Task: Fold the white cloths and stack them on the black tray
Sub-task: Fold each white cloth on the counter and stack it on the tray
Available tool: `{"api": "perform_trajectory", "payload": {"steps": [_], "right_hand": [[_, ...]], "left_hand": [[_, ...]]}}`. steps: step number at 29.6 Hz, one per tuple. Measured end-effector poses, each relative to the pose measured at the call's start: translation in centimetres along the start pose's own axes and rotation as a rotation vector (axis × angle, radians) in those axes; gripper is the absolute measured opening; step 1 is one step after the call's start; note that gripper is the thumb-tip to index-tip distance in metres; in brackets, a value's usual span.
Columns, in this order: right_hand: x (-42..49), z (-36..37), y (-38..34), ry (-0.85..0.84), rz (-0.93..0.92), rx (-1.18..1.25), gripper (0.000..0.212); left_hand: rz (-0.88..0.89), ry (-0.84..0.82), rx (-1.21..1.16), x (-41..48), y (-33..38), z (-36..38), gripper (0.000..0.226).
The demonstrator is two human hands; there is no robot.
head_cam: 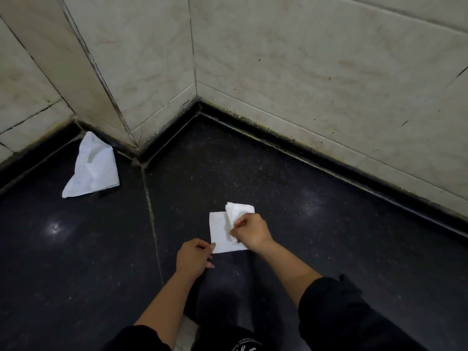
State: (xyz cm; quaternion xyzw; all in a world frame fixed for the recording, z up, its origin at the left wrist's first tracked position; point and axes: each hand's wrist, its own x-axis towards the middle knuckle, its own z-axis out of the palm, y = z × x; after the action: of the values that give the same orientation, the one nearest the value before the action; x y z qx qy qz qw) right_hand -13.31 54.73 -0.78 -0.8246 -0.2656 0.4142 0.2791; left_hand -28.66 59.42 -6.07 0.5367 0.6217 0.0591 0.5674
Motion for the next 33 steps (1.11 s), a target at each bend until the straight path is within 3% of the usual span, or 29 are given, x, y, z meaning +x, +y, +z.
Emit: {"api": "perform_trajectory", "payload": {"steps": [4, 7, 13, 16, 19, 24, 28, 33], "right_hand": [[0.2, 1.9, -0.2, -0.029, -0.003, -0.117, 0.005], [0.3, 3.0, 0.0, -0.038, 0.007, -0.169, 0.02], [0.5, 4.1, 0.3, -0.066, -0.03, -0.166, 0.007], [0.6, 4.4, 0.3, -0.076, -0.037, -0.14, 0.021], [0.6, 4.5, 0.4, -0.111, -0.058, -0.155, 0.004], [0.8, 3.9, 0.7, -0.153, -0.045, -0.094, 0.021], [1.4, 1.8, 0.7, 0.036, -0.017, 0.04, 0.017], [1.6, -1.0, 2.2, 0.265, 0.084, 0.071, 0.006]], "left_hand": [[-0.013, -0.011, -0.039, 0.1, -0.1, 0.0, 0.015], [-0.015, -0.02, -0.05, 0.0, -0.1, -0.2, 0.014], [-0.018, -0.032, -0.054, 0.3, -0.2, -0.3, 0.015], [-0.023, -0.041, -0.071, 0.4, -0.2, -0.4, 0.013], [-0.03, -0.046, -0.067, 0.2, 0.0, -0.5, 0.015], [-0.081, -0.045, -0.132, -0.3, 0.7, -0.6, 0.035], [-0.071, -0.054, -0.076, -0.2, 0.7, -0.7, 0.037], [-0.043, -0.066, -0.062, 0.0, 0.4, -0.6, 0.02]]}}
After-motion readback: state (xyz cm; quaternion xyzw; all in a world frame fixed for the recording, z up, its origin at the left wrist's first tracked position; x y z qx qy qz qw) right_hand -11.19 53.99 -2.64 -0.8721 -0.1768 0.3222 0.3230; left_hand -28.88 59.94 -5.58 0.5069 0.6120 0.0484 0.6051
